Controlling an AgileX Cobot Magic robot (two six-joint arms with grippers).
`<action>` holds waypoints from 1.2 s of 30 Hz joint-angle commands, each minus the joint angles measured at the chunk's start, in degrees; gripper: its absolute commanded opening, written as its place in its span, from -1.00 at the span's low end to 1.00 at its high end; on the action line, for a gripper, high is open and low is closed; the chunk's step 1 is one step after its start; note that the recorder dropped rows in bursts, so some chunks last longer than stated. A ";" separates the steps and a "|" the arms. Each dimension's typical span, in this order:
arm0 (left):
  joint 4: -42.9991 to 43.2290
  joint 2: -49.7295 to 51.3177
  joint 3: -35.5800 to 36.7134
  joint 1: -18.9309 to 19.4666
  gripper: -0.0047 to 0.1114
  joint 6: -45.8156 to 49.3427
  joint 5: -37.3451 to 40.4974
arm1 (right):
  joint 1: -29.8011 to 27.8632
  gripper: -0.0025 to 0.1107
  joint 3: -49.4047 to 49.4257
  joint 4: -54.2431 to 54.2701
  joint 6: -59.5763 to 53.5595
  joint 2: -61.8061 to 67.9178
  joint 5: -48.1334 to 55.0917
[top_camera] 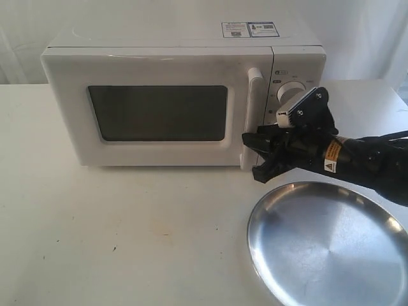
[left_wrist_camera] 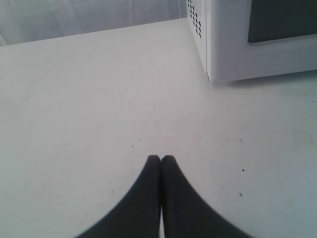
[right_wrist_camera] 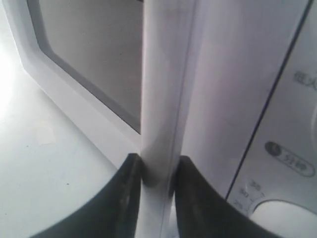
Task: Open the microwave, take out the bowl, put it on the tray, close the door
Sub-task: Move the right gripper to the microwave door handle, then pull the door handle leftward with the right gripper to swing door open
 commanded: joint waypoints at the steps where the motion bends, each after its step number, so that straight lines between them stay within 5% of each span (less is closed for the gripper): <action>1: -0.12 -0.12 0.19 -0.14 -0.92 -0.29 -0.01 | 0.45 -0.96 0.34 -22.14 3.29 0.21 -14.25; 12: -0.12 -0.12 0.19 -0.14 -0.92 -0.29 -0.01 | 1.14 -0.96 0.45 -43.45 9.98 -0.59 -18.78; 29: -0.12 -0.12 0.19 -0.14 -0.92 -0.29 -0.01 | 0.99 -0.95 5.05 -43.52 17.16 -5.04 -18.78; 31: -0.12 -0.12 0.19 -0.14 -0.92 -0.29 -0.01 | 0.99 -0.81 5.05 -43.67 18.84 -5.04 -18.78; 35: -0.12 -0.12 0.19 -0.14 -0.92 -0.29 -0.01 | 0.99 0.01 5.05 -45.43 25.65 -5.04 -18.78; 36: -0.12 -0.12 0.19 -0.14 -0.92 -0.29 -0.01 | 0.99 0.02 5.05 -45.76 26.24 -5.04 -18.78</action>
